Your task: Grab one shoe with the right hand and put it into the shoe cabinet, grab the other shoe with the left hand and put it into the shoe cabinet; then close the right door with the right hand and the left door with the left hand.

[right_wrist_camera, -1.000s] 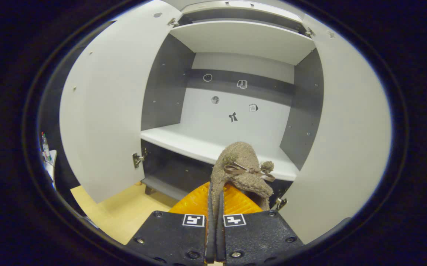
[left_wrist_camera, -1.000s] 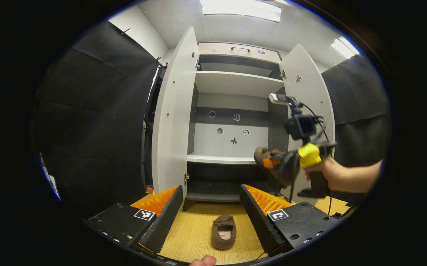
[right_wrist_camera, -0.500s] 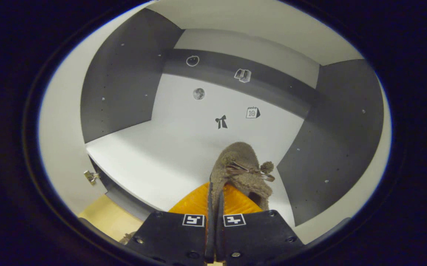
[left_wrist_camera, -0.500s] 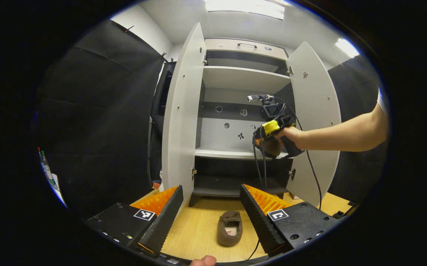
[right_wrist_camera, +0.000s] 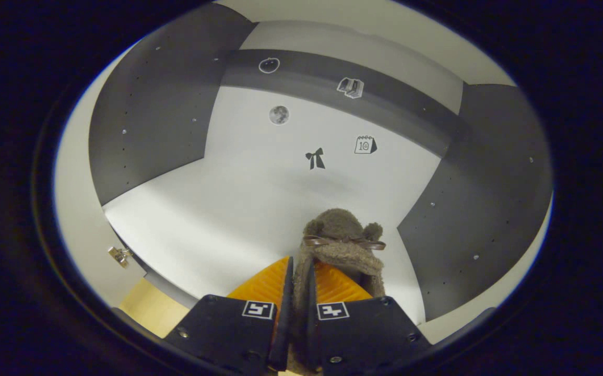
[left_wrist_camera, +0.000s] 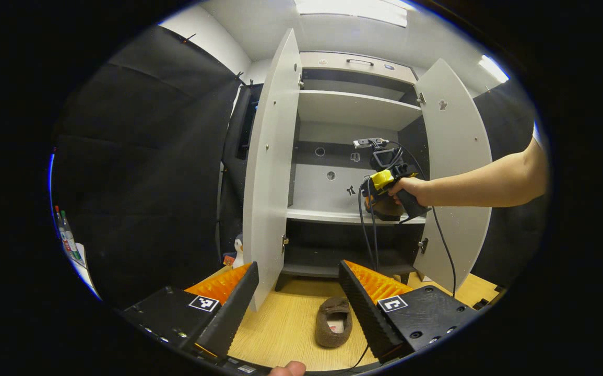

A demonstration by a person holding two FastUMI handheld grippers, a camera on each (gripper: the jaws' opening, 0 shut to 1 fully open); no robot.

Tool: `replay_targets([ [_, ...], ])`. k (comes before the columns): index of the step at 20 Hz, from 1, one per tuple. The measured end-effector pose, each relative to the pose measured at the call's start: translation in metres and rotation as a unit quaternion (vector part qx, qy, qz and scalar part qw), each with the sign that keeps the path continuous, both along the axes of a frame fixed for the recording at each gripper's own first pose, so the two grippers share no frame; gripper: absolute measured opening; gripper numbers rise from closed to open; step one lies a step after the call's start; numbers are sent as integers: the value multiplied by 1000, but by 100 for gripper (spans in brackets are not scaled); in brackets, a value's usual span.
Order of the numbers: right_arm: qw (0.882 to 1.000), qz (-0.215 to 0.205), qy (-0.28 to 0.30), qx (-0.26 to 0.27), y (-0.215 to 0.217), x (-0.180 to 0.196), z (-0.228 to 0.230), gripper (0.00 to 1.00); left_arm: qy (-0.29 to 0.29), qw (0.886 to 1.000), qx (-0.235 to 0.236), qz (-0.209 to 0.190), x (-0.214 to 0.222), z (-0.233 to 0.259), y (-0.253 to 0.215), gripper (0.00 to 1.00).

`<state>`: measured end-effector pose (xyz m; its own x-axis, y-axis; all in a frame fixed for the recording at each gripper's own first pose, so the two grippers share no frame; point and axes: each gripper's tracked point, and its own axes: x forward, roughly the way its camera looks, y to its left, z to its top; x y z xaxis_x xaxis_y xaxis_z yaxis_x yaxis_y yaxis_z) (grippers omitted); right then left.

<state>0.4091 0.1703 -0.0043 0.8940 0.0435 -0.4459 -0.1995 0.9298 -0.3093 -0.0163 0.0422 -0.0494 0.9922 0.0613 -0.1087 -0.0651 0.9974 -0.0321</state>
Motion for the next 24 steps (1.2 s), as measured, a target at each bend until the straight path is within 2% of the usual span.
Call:
replay_targets([
  [1,1000,-3,-2,5,1,-1,1,19,-1,1000,-3,-1,1,0,-1,95],
  [2,1000,-3,-2,8,4,-2,0,30,-3,1000,-7,-4,1,3,-3,95],
  [3,1000,-6,-2,8,3,-4,1,47,-6,1000,-10,-7,3,5,-6,94],
  [4,1000,-6,0,8,3,-6,1,44,-10,1000,-11,-10,3,8,-8,95],
  [5,1000,-4,4,12,3,-11,1,53,-14,1000,-10,-12,2,10,-8,94],
  [7,999,-1,9,33,6,-23,4,51,-16,1000,-9,-15,3,10,-10,95],
  [8,999,0,8,43,7,-29,7,58,-14,1000,-9,-17,4,9,-11,95],
  [9,999,3,4,50,7,-36,12,50,-13,1000,-9,-20,5,8,-13,95],
  [11,998,16,-7,55,6,-51,23,50,-12,1000,-11,-25,5,8,-17,95],
  [12,998,24,-12,58,6,-62,27,58,-12,1000,-11,-26,5,8,-19,95],
  [13,997,33,-17,65,7,-73,33,57,-12,999,-11,-28,6,8,-20,95],
  [14,996,41,-26,71,6,-84,38,67,-12,999,-12,-29,6,8,-22,95],
  [15,996,48,-34,73,4,-97,44,60,-11,999,-12,-31,6,7,-24,95],
  [18,992,70,-72,80,-4,-134,55,63,-9,999,-10,-39,6,6,-31,95],
  [19,990,71,-91,86,-8,-149,59,70,-8,999,-9,-42,7,5,-34,95],
  [20,987,72,-108,95,-12,-164,60,70,-7,999,-9,-44,6,6,-37,95],
  [21,985,75,-120,102,-16,-179,59,64,-9,999,-8,-46,6,6,-39,95],
  [24,978,72,-150,125,-31,-222,45,73,-12,998,-9,-55,9,8,-47,95],
])
